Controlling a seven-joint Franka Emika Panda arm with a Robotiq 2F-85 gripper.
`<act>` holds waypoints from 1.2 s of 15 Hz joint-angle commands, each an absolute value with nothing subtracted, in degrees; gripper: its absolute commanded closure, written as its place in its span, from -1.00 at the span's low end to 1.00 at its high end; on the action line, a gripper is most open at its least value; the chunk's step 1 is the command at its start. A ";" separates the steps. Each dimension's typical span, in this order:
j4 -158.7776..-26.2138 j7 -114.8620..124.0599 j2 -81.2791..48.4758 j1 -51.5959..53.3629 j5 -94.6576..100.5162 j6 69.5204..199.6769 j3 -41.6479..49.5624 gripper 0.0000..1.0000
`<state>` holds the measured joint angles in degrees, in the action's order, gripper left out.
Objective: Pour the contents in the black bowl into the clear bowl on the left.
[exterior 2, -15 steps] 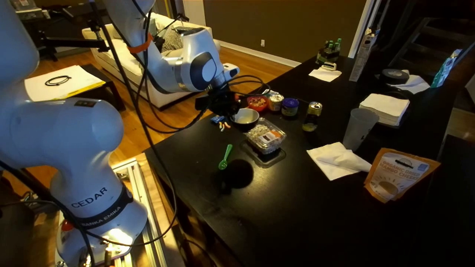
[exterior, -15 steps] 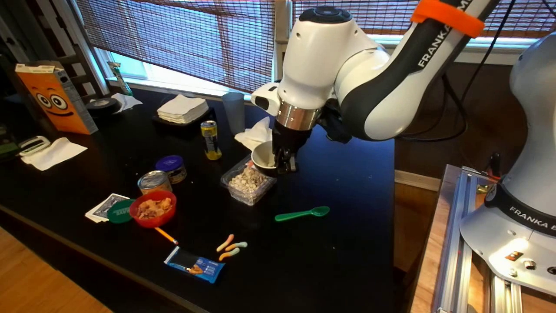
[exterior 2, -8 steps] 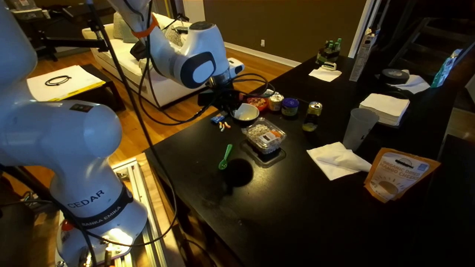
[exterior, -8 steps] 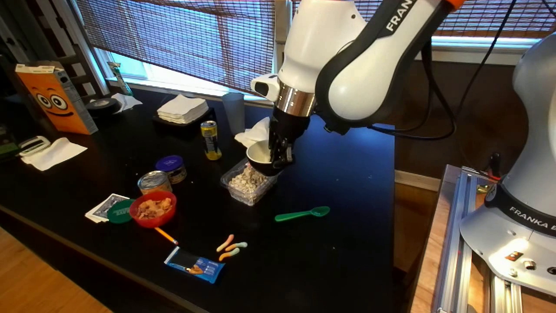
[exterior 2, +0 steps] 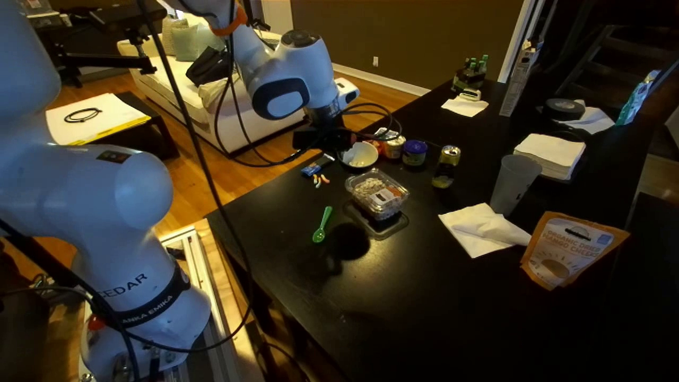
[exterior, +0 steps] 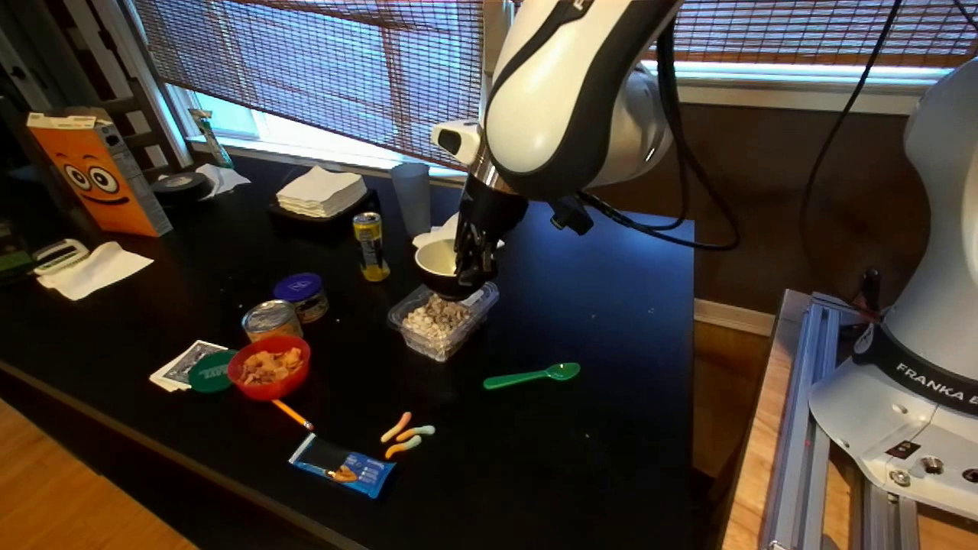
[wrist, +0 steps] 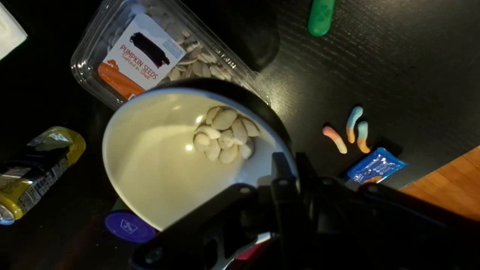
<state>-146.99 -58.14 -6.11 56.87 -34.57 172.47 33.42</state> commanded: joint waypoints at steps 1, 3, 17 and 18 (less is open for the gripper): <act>-142.25 -66.29 -12.67 52.71 -44.41 174.87 28.35 0.96; -139.92 -69.49 -15.91 49.54 -48.45 175.84 24.97 0.96; -135.91 -65.28 -27.71 38.30 -41.08 187.70 14.50 -0.35; -136.79 -65.57 -26.78 38.91 -41.15 188.21 14.87 -0.51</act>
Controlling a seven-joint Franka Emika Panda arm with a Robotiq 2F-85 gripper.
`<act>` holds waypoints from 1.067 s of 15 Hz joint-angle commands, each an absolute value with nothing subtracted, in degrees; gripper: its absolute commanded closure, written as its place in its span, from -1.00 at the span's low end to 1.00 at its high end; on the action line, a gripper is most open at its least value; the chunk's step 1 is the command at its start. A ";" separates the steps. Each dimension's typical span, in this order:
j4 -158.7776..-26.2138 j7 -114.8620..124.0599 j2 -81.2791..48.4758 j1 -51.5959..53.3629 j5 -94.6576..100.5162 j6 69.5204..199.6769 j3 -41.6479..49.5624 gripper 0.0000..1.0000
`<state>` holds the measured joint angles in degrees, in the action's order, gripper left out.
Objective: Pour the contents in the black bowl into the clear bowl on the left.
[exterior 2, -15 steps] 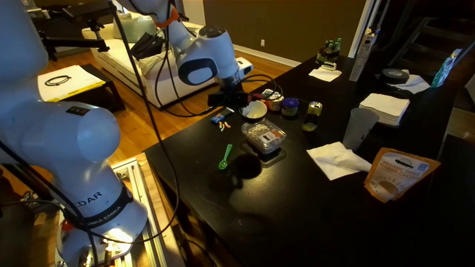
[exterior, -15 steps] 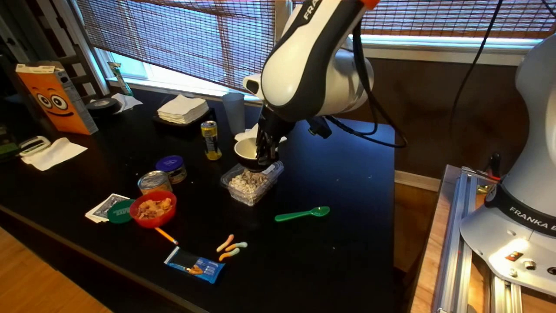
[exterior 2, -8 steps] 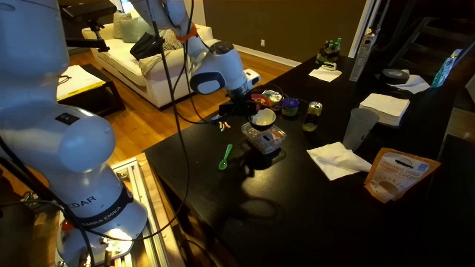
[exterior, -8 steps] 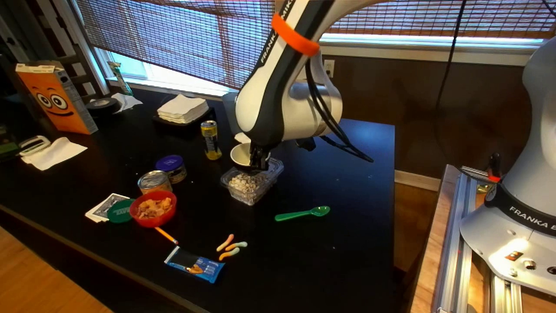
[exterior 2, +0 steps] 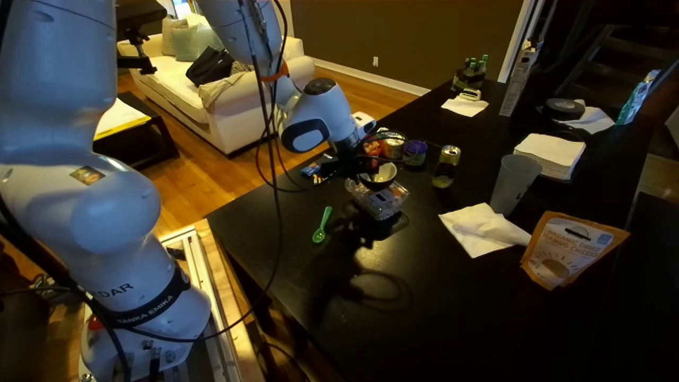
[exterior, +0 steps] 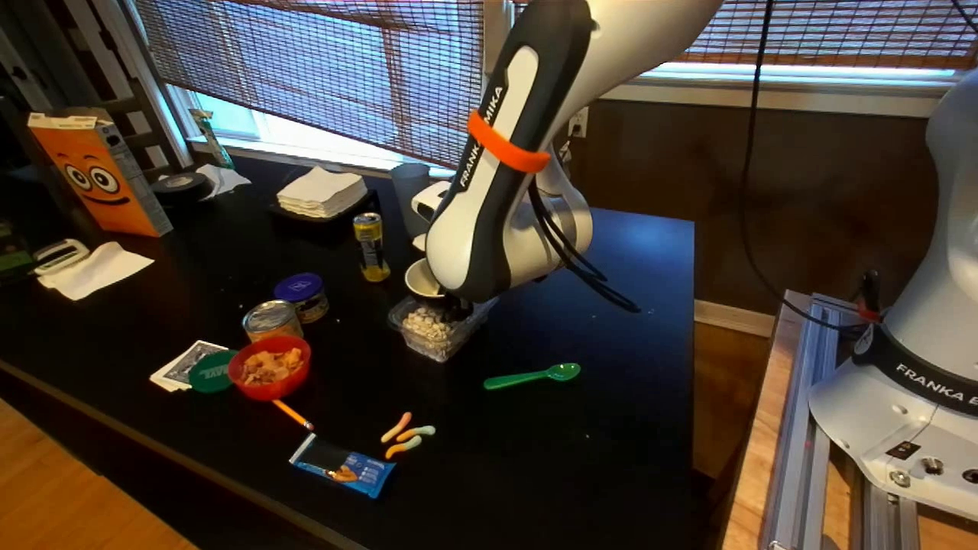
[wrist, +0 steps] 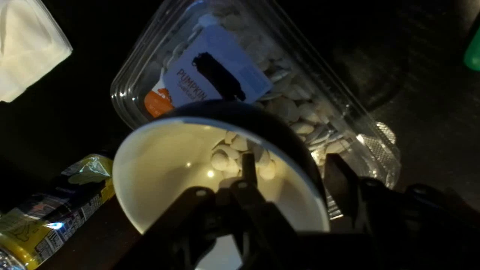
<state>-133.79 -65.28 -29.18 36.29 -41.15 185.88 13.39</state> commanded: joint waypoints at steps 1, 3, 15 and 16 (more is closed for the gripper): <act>-137.85 -65.47 -25.91 40.32 -41.40 189.17 15.77 -0.64; -140.22 -65.54 -23.89 43.06 -41.99 190.99 17.34 -0.92; -158.61 -67.07 -2.40 66.42 -50.39 187.75 34.39 -1.00; -160.41 -67.14 -0.25 67.50 -50.56 187.68 35.02 -1.00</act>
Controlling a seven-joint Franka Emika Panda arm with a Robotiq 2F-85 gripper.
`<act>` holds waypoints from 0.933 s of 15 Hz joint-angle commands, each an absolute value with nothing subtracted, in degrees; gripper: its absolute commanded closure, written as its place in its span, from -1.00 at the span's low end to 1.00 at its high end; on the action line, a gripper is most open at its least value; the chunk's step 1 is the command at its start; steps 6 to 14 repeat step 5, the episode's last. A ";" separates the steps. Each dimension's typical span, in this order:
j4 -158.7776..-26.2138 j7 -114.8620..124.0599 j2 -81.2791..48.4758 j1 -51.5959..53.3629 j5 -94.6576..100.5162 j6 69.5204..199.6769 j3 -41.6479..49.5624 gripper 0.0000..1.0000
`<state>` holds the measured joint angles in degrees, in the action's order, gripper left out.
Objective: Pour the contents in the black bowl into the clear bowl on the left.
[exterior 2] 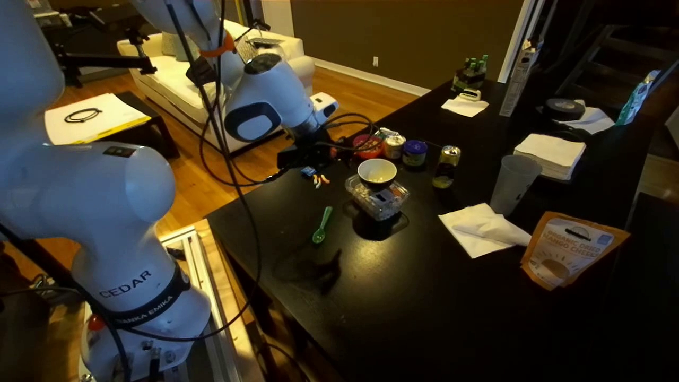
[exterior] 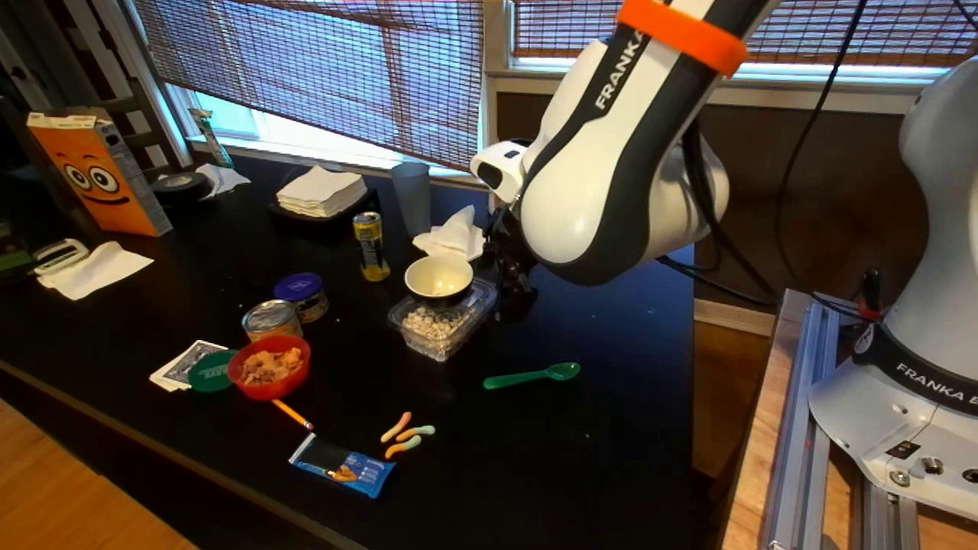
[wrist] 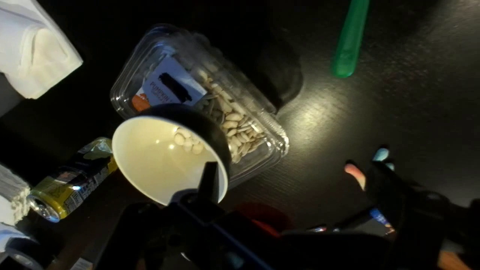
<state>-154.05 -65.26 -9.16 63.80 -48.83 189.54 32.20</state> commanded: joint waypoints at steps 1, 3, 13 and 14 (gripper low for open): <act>-161.83 -67.13 1.72 68.10 -50.46 187.56 35.32 -1.00; -158.98 -65.26 -3.42 66.96 -49.24 188.58 34.27 -1.00; -160.15 -65.32 -1.28 67.33 -49.25 188.37 34.49 -1.00; -160.15 -65.32 -1.28 67.33 -49.25 188.37 34.49 -1.00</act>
